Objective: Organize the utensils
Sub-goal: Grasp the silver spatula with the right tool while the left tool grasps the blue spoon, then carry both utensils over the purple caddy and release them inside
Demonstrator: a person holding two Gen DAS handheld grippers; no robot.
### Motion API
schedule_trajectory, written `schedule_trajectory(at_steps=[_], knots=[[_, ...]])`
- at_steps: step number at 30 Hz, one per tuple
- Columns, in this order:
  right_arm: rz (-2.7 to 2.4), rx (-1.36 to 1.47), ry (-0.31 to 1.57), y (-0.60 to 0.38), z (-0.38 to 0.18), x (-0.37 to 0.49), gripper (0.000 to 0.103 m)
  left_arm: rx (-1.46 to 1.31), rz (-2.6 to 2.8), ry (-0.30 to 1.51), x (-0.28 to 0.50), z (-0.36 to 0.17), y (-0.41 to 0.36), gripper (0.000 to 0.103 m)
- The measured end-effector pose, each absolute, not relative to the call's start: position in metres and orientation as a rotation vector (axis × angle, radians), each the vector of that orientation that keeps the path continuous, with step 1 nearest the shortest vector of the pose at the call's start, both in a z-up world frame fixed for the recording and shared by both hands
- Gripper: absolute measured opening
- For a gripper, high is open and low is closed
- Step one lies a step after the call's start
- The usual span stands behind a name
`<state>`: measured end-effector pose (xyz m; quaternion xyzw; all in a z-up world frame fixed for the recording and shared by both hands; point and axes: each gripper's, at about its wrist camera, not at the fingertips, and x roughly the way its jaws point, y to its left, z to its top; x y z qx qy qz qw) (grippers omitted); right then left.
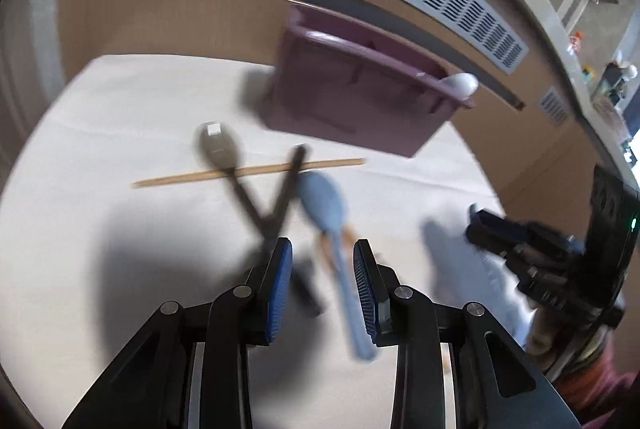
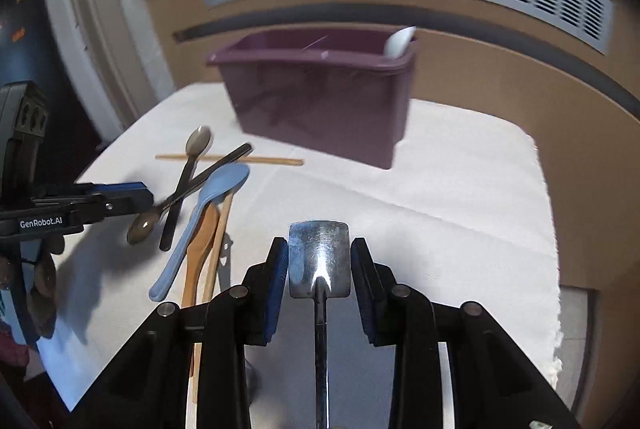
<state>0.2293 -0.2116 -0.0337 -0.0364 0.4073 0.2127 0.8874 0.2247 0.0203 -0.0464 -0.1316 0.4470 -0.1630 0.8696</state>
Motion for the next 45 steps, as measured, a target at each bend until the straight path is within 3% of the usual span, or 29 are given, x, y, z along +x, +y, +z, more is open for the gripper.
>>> schedule_trajectory(at_steps=[11,21,26,37,45], knots=[[0.438,0.000,0.811,-0.225,-0.030,0.219,0.030,-0.115,-0.202,1.140,0.294,-0.071,-0.023,0.036],[0.392,-0.033,0.790,-0.223,-0.036,0.216,0.030,0.092,-0.166,1.152,0.315,-0.070,-0.050,0.037],[0.376,-0.061,0.760,-0.219,-0.033,0.210,0.030,0.018,-0.168,1.118,0.310,-0.070,-0.039,0.036],[0.403,0.018,0.659,-0.222,-0.003,0.187,0.030,-0.148,-0.231,0.710,0.189,0.007,-0.004,0.036],[0.392,0.014,0.650,-0.210,0.003,0.185,0.030,-0.163,-0.234,0.604,0.177,0.028,0.009,0.035]])
